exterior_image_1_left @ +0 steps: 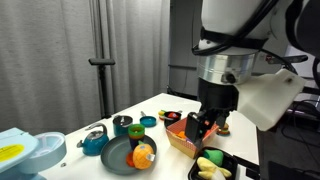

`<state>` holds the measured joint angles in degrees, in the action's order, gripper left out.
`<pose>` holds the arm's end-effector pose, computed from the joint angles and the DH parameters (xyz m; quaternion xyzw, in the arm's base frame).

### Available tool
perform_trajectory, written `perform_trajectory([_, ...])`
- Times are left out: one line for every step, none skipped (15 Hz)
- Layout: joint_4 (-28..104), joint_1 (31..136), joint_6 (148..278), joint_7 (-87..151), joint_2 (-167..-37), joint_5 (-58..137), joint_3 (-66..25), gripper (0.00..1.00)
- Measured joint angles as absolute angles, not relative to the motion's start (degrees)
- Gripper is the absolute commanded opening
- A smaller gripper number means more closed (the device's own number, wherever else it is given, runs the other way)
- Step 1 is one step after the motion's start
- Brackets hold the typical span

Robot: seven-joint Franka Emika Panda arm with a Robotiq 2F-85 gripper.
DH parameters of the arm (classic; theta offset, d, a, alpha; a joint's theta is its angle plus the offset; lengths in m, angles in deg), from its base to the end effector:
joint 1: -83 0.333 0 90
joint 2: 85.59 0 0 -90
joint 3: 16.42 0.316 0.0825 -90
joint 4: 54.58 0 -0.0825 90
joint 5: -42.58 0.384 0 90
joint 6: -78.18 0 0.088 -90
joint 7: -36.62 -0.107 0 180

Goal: Put the toy watermelon in the grey plate

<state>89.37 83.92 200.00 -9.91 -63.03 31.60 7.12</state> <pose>0.3834 0.1650 0.4092 0.9755 -0.1532 0.0770 0.1376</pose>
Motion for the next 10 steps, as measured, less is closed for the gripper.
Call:
perform_trajectory([89.15, 83.71, 200.0, -10.59, -63.33, 31.07, 6.12, 1.0])
perform_trajectory([88.88, 83.43, 200.0, -11.24, -63.69, 30.59, 5.08, 1.0])
perform_trajectory([88.57, 83.08, 200.0, -11.84, -64.08, 30.11, 4.05, 1.0])
perform_trajectory([88.17, 82.64, 200.0, -12.47, -64.52, 29.44, 3.06, 1.0])
perform_trajectory([87.73, 82.13, 200.0, -13.19, -65.04, 28.7, 2.12, 1.0])
perform_trajectory([87.28, 81.59, 200.0, -13.93, -65.59, 27.95, 1.25, 1.0])
perform_trajectory([86.76, 81.08, 200.0, -14.74, -66.22, 27.18, 0.42, 1.0])
perform_trajectory([86.26, 80.65, 200.0, -15.48, -66.87, 26.49, -0.33, 1.0])
perform_trajectory([85.76, 80.36, 200.0, -16.09, -67.54, 25.98, -1.05, 1.0])
perform_trajectory([85.25, 80.23, 200.0, -16.64, -68.18, 25.65, -1.72, 1.0])
